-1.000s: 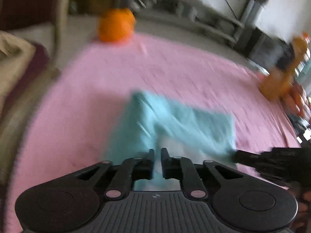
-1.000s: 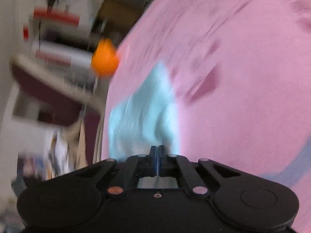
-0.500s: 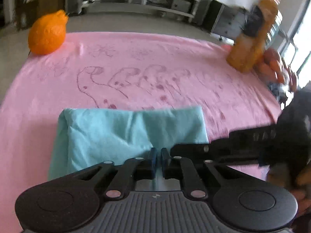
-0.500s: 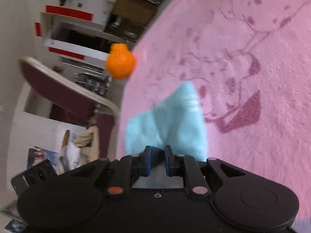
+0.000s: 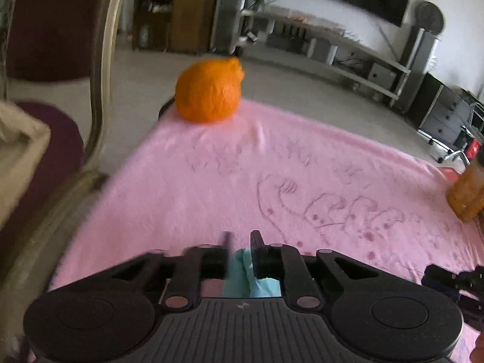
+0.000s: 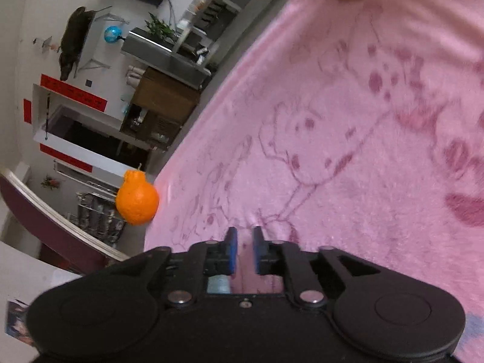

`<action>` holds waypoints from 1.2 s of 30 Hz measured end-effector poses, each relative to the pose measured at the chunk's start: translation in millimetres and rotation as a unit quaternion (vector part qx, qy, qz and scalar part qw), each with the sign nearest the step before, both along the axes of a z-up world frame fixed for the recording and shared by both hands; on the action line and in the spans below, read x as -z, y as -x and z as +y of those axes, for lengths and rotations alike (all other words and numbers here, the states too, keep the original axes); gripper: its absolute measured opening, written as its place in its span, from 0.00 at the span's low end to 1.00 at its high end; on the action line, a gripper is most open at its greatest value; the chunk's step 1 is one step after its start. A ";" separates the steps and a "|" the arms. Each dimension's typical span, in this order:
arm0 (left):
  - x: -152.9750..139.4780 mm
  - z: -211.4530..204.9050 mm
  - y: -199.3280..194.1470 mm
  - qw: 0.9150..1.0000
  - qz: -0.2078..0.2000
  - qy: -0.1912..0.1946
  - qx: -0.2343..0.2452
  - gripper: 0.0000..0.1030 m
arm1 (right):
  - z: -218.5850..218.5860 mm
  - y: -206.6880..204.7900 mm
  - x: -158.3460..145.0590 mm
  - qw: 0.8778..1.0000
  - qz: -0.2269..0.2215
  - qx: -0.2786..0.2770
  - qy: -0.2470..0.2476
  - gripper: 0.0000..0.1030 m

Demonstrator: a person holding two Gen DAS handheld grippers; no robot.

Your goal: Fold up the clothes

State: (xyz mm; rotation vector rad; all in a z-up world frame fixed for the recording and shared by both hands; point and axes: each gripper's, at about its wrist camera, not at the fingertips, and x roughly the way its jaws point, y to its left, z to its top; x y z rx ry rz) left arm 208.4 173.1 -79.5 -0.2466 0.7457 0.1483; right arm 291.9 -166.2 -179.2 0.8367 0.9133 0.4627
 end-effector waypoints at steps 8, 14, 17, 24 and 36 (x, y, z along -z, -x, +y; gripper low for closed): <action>36.8 -17.3 -9.7 0.997 0.047 0.023 0.051 0.16 | 21.6 7.9 -5.5 0.997 -0.004 -0.076 -0.026 0.19; 35.9 3.3 -25.5 0.996 0.053 0.046 -0.048 0.13 | 2.8 3.9 11.1 0.998 0.034 -0.033 -0.030 0.14; 15.0 -0.9 -13.0 0.995 0.074 0.022 -0.063 0.26 | -17.7 5.3 0.3 0.999 0.031 0.023 0.007 0.20; -48.0 -12.7 85.8 0.999 0.023 -0.023 -0.024 0.31 | -36.4 51.3 -74.4 0.998 -0.022 0.022 0.051 0.23; -15.6 -24.6 191.1 0.998 0.045 -0.001 0.049 0.20 | -23.1 173.3 -97.8 0.990 -0.013 -0.128 0.065 0.39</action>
